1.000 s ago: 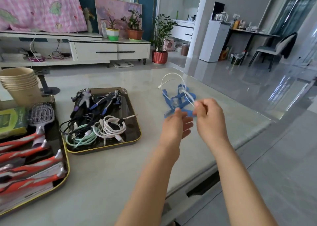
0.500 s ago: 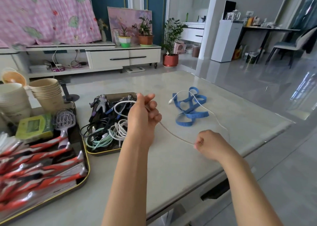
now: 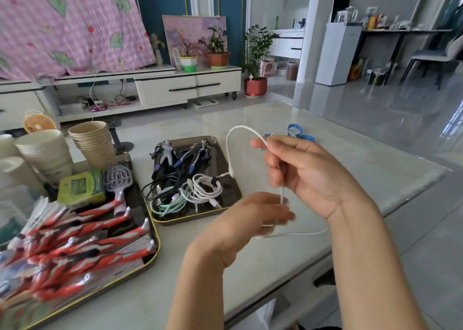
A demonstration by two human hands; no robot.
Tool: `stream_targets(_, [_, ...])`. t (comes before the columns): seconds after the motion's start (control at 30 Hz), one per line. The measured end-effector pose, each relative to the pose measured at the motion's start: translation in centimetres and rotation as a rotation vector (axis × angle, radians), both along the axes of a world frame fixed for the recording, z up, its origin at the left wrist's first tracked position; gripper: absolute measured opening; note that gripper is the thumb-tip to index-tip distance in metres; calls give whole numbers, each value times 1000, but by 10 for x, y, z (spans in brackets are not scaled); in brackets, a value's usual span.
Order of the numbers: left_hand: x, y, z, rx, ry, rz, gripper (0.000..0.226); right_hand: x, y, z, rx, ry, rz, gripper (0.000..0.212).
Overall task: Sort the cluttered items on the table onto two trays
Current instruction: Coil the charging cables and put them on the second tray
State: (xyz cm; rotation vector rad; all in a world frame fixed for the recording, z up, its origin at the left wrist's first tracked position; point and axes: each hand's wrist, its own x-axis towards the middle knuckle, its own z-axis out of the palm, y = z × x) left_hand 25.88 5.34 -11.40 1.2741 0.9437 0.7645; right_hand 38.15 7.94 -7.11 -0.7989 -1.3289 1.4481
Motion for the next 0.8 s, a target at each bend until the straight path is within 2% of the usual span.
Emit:
stream_targets(0.03, [-7,-1,0,-17,-83,74,45,1,-3,1,26,-70,7,19])
stream_targets(0.1, [-26,-1,3,-104,-466,258,60,1,-7,2,54,-239,67,21])
stream_targets(0.17, [-38,-4,13,-114,-862,349,48,2,-11,2,67,-426,144,15])
stream_targets(0.2, [-44,-4,15,-114,-981,410,40,1,-11,1,76,-519,185,14])
stream_targets(0.27, [-53,-4,10,-134,-1104,521,35,2,-10,-2,58,-666,245,14])
stream_targets(0.33, [-62,-4,8,-166,-1092,634,34,5,-10,-6,-5,-787,264,16])
stream_targets(0.4, [-68,-3,7,-213,-1037,656,35,8,-9,-10,-51,-891,234,18])
stream_targets(0.47, [-69,-4,8,-268,-966,588,42,7,-7,-13,-58,-1002,166,19])
stream_targets(0.57, [-65,-5,9,-341,-848,413,52,-1,1,-19,-19,-1220,-29,36])
stream_targets(0.67, [-55,-9,13,-392,-749,237,40,-10,11,-26,81,-1137,-249,50])
stream_targets(0.73, [-46,-10,15,-411,-630,194,34,-16,15,-27,181,-1067,-323,47])
stream_targets(0.8, [-39,-9,14,-368,-428,216,35,-22,14,-24,249,-964,-378,40])
